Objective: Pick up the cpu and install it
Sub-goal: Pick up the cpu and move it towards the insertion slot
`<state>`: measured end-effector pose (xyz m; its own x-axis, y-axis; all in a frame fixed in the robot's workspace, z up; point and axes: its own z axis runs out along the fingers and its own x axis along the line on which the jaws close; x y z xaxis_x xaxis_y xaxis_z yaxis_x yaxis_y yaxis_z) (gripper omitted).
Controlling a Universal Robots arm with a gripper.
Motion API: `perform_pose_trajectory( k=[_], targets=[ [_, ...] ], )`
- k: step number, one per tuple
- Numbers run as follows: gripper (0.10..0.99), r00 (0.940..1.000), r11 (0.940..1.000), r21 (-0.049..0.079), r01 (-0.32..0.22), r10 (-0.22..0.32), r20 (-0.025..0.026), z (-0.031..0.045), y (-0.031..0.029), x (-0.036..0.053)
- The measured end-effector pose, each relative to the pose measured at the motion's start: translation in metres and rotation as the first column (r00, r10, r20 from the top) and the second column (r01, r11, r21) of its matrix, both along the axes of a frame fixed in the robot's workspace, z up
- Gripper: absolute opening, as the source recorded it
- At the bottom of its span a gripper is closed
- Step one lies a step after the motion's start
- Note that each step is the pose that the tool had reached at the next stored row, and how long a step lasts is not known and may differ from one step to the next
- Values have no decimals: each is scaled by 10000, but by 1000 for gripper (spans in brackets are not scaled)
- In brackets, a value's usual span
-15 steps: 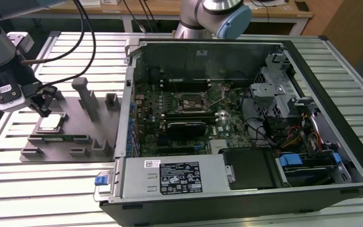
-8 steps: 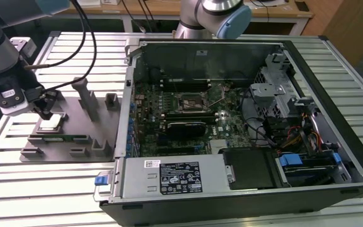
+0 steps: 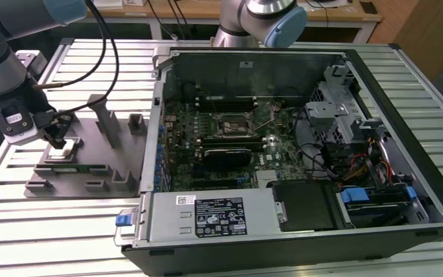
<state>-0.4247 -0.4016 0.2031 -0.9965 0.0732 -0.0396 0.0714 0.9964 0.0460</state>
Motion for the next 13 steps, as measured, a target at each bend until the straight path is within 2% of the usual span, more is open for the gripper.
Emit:
perform_pose_trajectory(
  k=[8,9,10,11,12,13],
  targets=[
    [114,10000,10000,-1,0,0,1,-1,0,0],
    [165,10000,10000,0,0,0,1,-1,0,0],
    [165,10000,10000,-1,0,0,1,-1,0,0],
    [231,10000,10000,-1,0,0,1,-1,0,0],
    [231,10000,10000,-1,0,0,2,-1,0,0],
    [290,10000,10000,-1,0,0,1,-1,0,0]
  ],
)
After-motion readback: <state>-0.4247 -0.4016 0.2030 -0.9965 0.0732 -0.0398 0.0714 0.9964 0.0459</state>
